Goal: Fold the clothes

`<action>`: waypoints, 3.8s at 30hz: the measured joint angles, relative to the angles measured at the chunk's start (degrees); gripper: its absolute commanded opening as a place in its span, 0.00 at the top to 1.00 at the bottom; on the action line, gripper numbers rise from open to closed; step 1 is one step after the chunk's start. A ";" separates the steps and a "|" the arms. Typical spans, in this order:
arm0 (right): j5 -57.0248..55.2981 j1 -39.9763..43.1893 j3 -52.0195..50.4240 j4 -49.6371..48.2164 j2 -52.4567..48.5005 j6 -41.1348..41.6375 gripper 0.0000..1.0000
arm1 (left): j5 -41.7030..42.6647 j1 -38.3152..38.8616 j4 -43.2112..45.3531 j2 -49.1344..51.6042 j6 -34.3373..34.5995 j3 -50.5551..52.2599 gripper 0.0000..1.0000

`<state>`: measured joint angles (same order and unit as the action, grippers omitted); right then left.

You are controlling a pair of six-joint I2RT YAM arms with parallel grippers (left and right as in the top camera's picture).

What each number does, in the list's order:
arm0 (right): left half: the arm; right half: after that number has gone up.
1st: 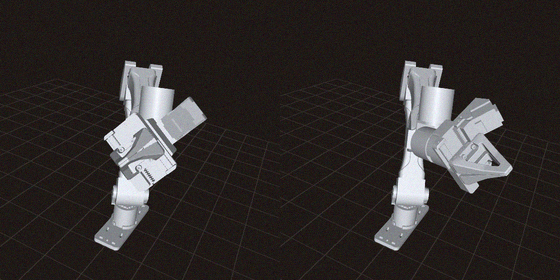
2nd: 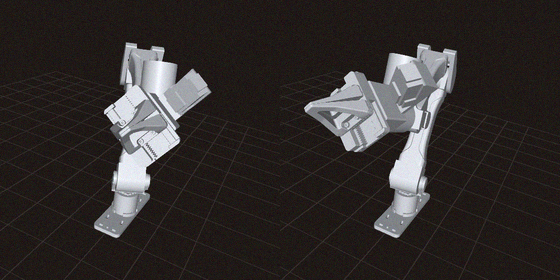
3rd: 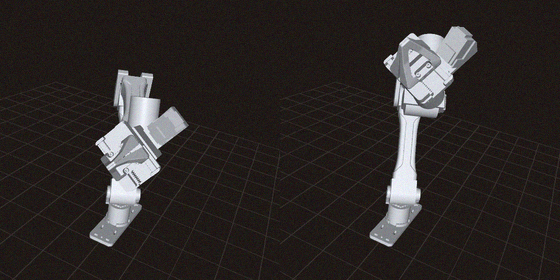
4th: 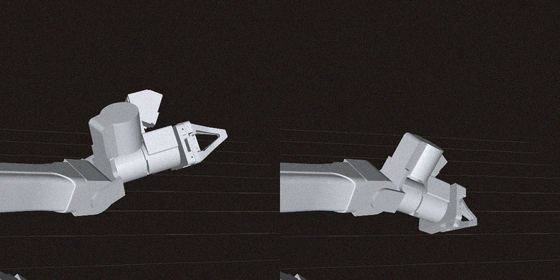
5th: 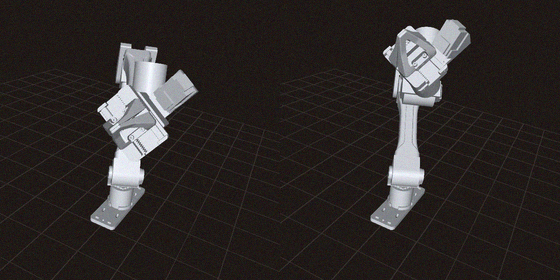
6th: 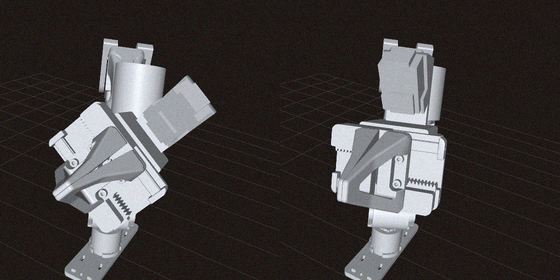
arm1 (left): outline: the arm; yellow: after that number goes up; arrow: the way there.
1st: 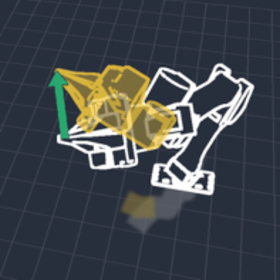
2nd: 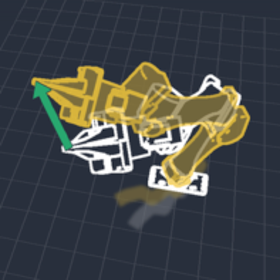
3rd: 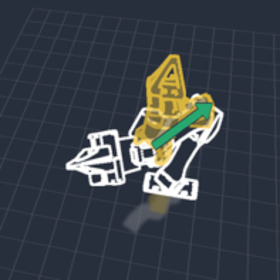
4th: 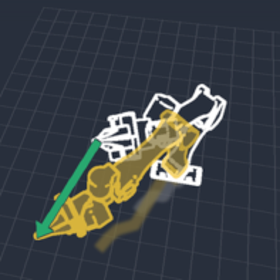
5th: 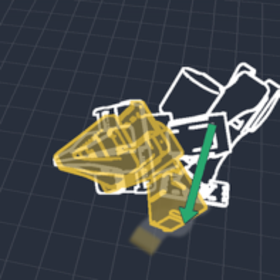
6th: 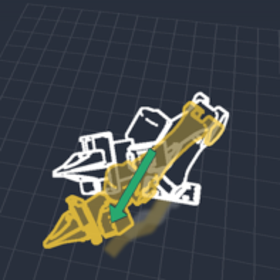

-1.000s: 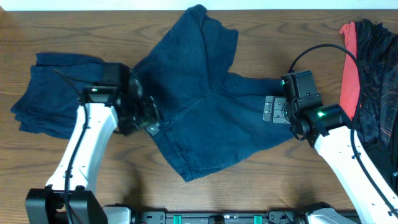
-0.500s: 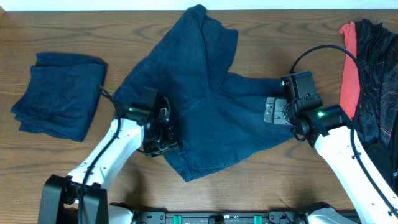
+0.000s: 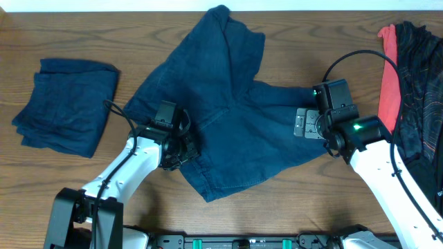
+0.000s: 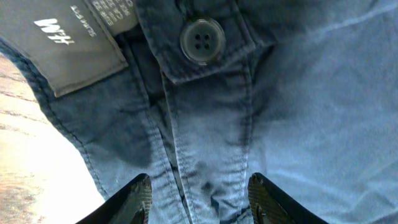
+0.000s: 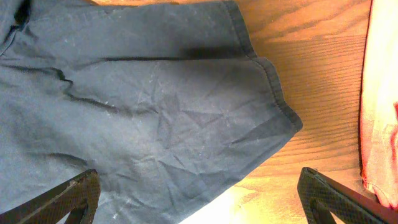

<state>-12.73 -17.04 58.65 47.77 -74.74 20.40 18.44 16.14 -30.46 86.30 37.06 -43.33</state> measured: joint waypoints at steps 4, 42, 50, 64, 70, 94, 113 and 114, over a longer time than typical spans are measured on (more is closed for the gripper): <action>0.02 0.00 0.00 0.00 0.00 0.00 0.01 | -0.59 0.00 0.94 1.36 0.98 0.04 0.48; 0.00 0.00 0.00 0.72 0.00 0.00 0.01 | -5.11 0.00 8.94 3.06 2.16 0.57 0.55; 0.00 0.00 0.00 0.83 0.00 0.00 0.01 | -4.15 0.00 11.80 4.39 3.21 0.55 0.55; 0.00 0.00 0.00 0.83 0.00 0.00 0.01 | 0.50 0.00 14.36 4.70 3.63 0.57 0.94; -1.81 0.13 0.00 1.11 0.00 0.17 0.01 | 0.74 -0.17 5.33 3.63 -0.55 0.48 0.94; 8.11 19.21 0.00 -2.27 -17.16 -3.74 0.10 | -16.41 -6.56 -17.62 -13.75 -8.41 -0.42 0.94; 32.17 18.62 0.13 -5.27 -27.76 -18.12 0.08 | -19.85 -6.56 -17.14 -13.68 -8.39 -0.44 0.94; 32.85 18.60 0.13 -5.27 -27.80 -18.62 0.08 | -19.91 -6.56 -17.14 -13.68 -8.39 -0.44 0.94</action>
<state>20.12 1.56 58.78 42.50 -102.54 1.78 -1.48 9.58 -47.59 72.62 28.67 -43.77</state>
